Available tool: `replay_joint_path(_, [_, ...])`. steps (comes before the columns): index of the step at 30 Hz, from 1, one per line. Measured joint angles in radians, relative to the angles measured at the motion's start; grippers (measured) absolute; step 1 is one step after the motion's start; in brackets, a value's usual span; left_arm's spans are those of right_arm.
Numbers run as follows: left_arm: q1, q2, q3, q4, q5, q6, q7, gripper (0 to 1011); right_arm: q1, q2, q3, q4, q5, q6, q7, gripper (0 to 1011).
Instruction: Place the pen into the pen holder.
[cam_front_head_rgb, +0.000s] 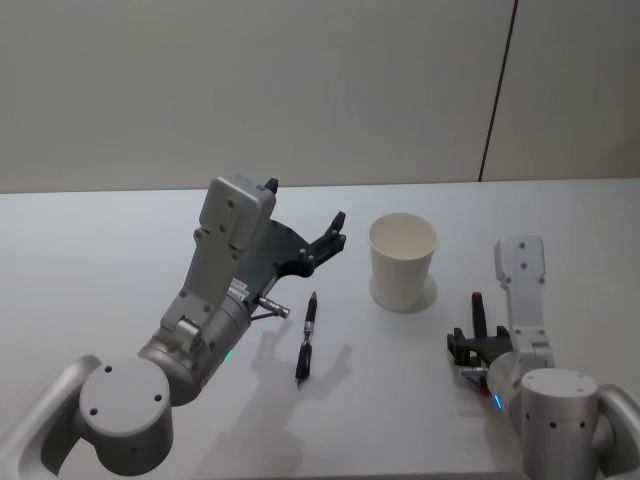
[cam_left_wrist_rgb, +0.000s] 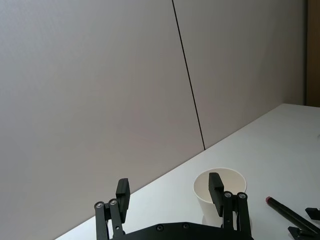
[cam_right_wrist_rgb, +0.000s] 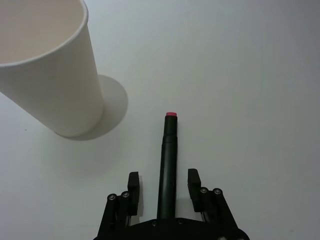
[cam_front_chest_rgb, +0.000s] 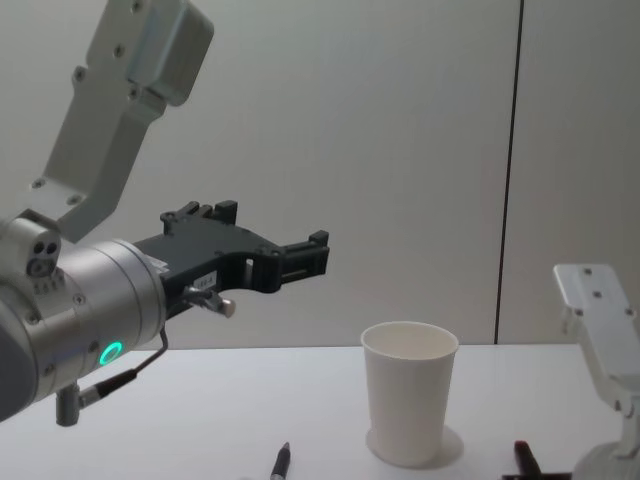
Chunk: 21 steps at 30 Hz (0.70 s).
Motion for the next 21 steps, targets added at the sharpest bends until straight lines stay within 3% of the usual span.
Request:
replay_joint_path(13, [0.0,0.0,0.0,0.0,0.0,0.0,0.0,1000,0.007,-0.01,0.005,0.027,-0.003,-0.001,0.006,231])
replay_joint_path(15, [0.0,0.0,0.0,0.0,0.0,0.0,0.0,1000,0.008,-0.011,0.006,0.03,-0.006,-0.002,0.008,187])
replay_joint_path(21, [0.0,0.0,0.0,0.0,0.0,0.0,0.0,1000,0.008,-0.012,0.008,0.033,-0.011,-0.005,0.015,183])
